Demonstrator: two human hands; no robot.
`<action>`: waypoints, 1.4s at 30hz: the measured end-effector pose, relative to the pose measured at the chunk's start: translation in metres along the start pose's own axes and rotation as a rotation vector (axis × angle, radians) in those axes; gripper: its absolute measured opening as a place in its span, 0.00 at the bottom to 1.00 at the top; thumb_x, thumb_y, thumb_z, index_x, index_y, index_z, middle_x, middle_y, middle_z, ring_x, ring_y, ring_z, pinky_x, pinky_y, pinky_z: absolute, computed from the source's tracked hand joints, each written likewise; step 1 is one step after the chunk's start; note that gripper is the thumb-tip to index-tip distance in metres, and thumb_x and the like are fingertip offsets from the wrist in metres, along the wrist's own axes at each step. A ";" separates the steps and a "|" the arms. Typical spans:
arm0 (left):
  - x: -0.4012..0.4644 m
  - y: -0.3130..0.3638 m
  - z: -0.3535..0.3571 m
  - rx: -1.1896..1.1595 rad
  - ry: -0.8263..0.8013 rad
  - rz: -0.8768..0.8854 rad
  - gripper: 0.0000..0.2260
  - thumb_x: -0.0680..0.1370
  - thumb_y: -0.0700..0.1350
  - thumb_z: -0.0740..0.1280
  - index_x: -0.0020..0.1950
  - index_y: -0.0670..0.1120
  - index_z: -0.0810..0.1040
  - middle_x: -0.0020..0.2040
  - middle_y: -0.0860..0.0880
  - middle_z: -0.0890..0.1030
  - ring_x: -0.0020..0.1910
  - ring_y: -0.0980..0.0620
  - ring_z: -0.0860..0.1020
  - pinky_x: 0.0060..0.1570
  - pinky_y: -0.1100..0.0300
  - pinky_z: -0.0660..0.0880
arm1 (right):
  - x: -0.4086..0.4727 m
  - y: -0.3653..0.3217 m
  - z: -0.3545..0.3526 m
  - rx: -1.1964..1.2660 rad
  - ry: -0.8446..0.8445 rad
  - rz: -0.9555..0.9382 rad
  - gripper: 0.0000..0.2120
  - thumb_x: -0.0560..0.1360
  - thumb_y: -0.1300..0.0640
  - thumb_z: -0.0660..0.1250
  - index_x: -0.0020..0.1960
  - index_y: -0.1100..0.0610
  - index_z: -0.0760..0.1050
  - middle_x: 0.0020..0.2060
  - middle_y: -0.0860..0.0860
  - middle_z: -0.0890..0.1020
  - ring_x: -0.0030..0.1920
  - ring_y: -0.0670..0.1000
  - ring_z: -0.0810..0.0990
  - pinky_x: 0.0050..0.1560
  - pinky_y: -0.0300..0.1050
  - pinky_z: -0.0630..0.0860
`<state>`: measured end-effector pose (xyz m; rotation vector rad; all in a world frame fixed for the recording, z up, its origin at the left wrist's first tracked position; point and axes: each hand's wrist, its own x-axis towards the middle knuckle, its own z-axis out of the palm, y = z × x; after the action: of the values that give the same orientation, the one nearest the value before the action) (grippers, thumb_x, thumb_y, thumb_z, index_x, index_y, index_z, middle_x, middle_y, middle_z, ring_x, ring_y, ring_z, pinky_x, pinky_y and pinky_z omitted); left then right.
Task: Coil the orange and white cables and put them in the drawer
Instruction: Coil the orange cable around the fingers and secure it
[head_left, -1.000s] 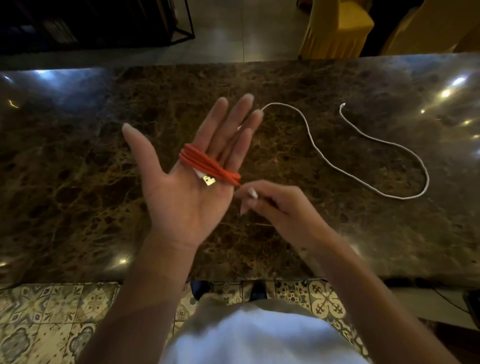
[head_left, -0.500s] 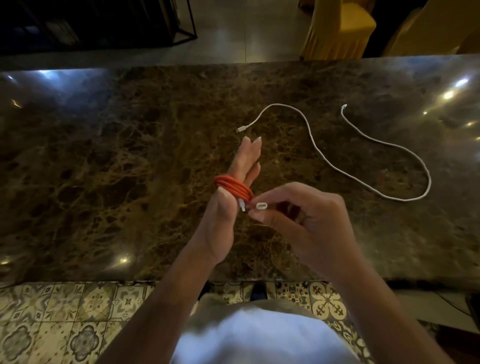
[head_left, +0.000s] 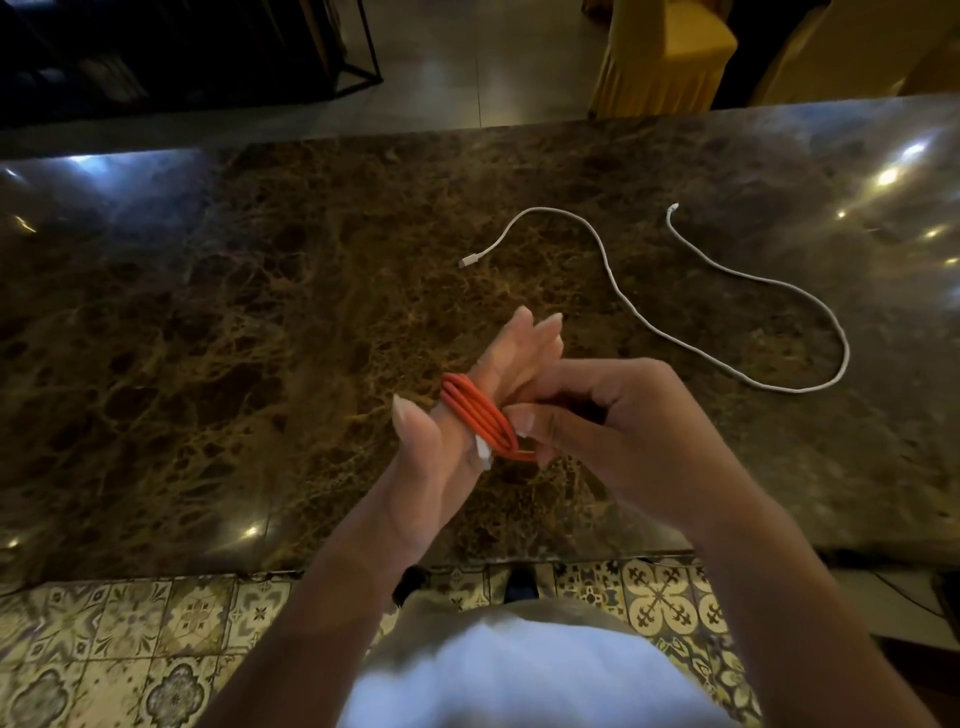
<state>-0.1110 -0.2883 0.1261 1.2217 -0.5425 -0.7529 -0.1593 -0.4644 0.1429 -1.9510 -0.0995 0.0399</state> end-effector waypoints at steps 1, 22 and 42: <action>-0.001 -0.006 -0.002 -0.002 -0.030 -0.008 0.58 0.68 0.82 0.55 0.84 0.42 0.47 0.85 0.42 0.55 0.84 0.47 0.56 0.82 0.51 0.56 | 0.001 0.000 -0.003 -0.036 -0.048 -0.020 0.05 0.80 0.56 0.72 0.54 0.53 0.86 0.39 0.47 0.87 0.42 0.50 0.86 0.46 0.48 0.82; -0.004 0.002 -0.004 -0.582 0.009 -0.017 0.52 0.73 0.72 0.65 0.84 0.38 0.53 0.83 0.37 0.61 0.83 0.43 0.60 0.81 0.52 0.59 | 0.018 -0.005 -0.012 -0.400 -0.185 -0.260 0.11 0.74 0.63 0.77 0.54 0.53 0.87 0.53 0.46 0.83 0.54 0.46 0.81 0.55 0.45 0.78; -0.008 -0.010 -0.013 -0.720 0.030 0.041 0.40 0.80 0.58 0.69 0.83 0.39 0.56 0.81 0.35 0.64 0.77 0.35 0.69 0.78 0.49 0.66 | 0.042 0.033 -0.010 0.625 -0.066 0.260 0.21 0.82 0.47 0.61 0.58 0.64 0.82 0.53 0.66 0.82 0.54 0.67 0.79 0.58 0.65 0.74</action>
<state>-0.1090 -0.2758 0.1137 0.5500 -0.2298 -0.7980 -0.1154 -0.4821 0.1164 -1.3264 0.1138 0.2747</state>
